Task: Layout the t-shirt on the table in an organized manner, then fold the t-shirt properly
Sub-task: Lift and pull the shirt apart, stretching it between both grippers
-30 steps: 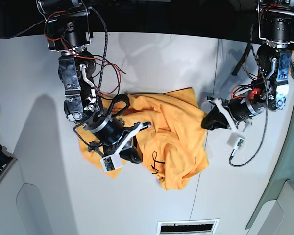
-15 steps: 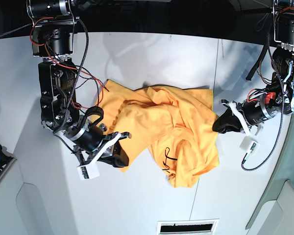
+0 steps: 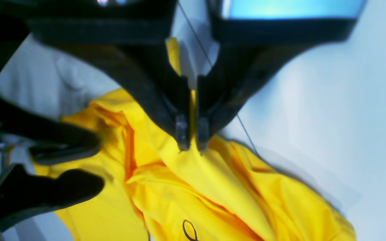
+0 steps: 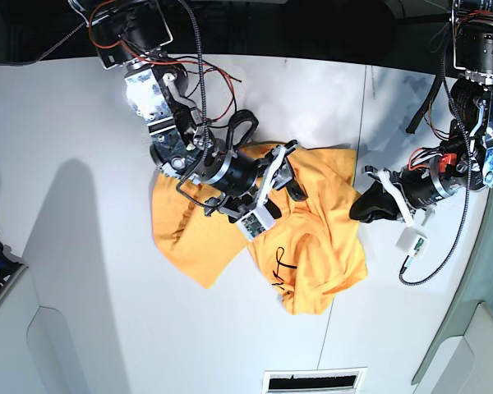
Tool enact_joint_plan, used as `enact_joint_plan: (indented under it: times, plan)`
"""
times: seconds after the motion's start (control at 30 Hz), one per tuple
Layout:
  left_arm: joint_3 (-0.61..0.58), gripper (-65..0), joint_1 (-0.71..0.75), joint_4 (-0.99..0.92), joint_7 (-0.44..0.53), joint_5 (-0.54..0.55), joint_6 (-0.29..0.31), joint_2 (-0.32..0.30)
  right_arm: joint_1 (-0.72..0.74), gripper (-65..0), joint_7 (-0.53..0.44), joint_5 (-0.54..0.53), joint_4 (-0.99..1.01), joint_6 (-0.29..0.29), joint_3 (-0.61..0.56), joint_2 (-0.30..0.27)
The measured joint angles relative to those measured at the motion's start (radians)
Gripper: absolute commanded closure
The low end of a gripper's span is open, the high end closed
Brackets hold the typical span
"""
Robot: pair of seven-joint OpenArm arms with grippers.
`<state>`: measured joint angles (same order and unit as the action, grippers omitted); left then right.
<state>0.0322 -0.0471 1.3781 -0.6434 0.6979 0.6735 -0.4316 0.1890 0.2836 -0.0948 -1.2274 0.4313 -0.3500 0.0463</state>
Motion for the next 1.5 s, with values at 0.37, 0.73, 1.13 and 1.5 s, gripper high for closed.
enact_joint_plan:
  times: [0.37, 0.73, 1.13, 1.5]
  plan:
    - [0.000, 0.0, 0.002, 0.000, -0.007, 0.000, 0.000, 0.000, 0.005, 0.0, -0.156, 0.128, 0.128, -0.080, -0.031, 0.009]
    - [0.024, 0.0, 0.002, 0.009, -0.012, -0.018, 0.006, -0.085, 0.077, 0.0, -0.113, 0.158, -0.059, -0.054, 0.113, 0.010]
    - [0.032, 0.0, 0.002, 0.198, -0.116, 0.165, 0.015, -0.227, 0.108, 0.0, -0.008, 0.103, -0.195, -0.050, 0.400, -0.115]
    - [0.032, -4.4, 0.030, 0.211, -0.187, 0.273, 0.016, -0.241, 0.105, 0.0, 0.277, -0.022, -0.193, -0.050, 0.583, -0.218]
